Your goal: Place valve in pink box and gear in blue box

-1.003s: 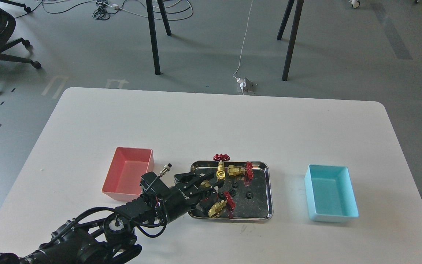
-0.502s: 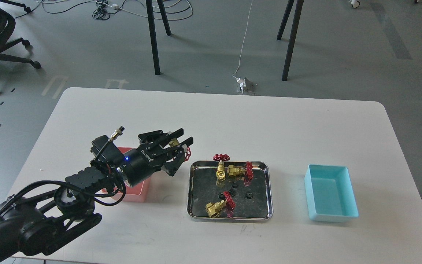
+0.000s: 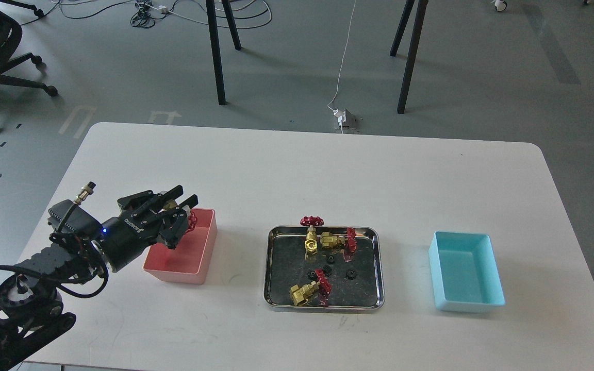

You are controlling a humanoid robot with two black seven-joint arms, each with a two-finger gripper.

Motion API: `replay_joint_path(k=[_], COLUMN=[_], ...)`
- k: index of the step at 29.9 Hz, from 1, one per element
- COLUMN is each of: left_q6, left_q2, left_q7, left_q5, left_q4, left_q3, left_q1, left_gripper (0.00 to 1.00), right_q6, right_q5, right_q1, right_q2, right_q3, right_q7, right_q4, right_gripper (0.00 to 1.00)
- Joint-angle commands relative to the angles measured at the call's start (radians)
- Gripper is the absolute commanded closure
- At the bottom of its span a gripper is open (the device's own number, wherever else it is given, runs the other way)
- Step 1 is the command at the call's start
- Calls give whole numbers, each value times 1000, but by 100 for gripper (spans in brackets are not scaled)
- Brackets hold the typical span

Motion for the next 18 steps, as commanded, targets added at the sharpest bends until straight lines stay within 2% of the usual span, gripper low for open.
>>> replay_joint_path(k=[1, 6, 9, 13, 14, 15, 16, 18], left_q6=[22, 47, 47, 47, 47, 47, 47, 47], left_q2=[-69, -119, -139, -142, -141, -141, -138, -135], left_q7=[-18, -24, -21, -22, -22, -22, -22, -22], left_q5=[1, -1, -5, -11, -19, -33, -48, -82], left_q4=[109, 159, 160, 160, 160, 160, 160, 160], left_q3=[6, 40, 39, 29, 29, 28, 28, 23], left_q1=[6, 8, 9, 8, 6, 5, 5, 0], left_gripper=[83, 82, 76, 53, 41, 24, 19, 18], right_q6=[0, 0, 0, 0, -2, -2, -2, 0], right_q5=[0, -3, -22, -25, -25, -25, -25, -26], right_q1=[0, 0, 0, -2, -5, -6, -9, -14], right_q2=[11, 15, 20, 20, 20, 20, 20, 20], right_q3=[0, -1, -1, -1, -1, -1, -1, -1], right_q7=[0, 0, 0, 0, -2, 0, -2, 0], right_q4=[0, 0, 0, 3, 6, 7, 9, 9], right_gripper=[2, 2, 2, 2, 2, 2, 2, 2])
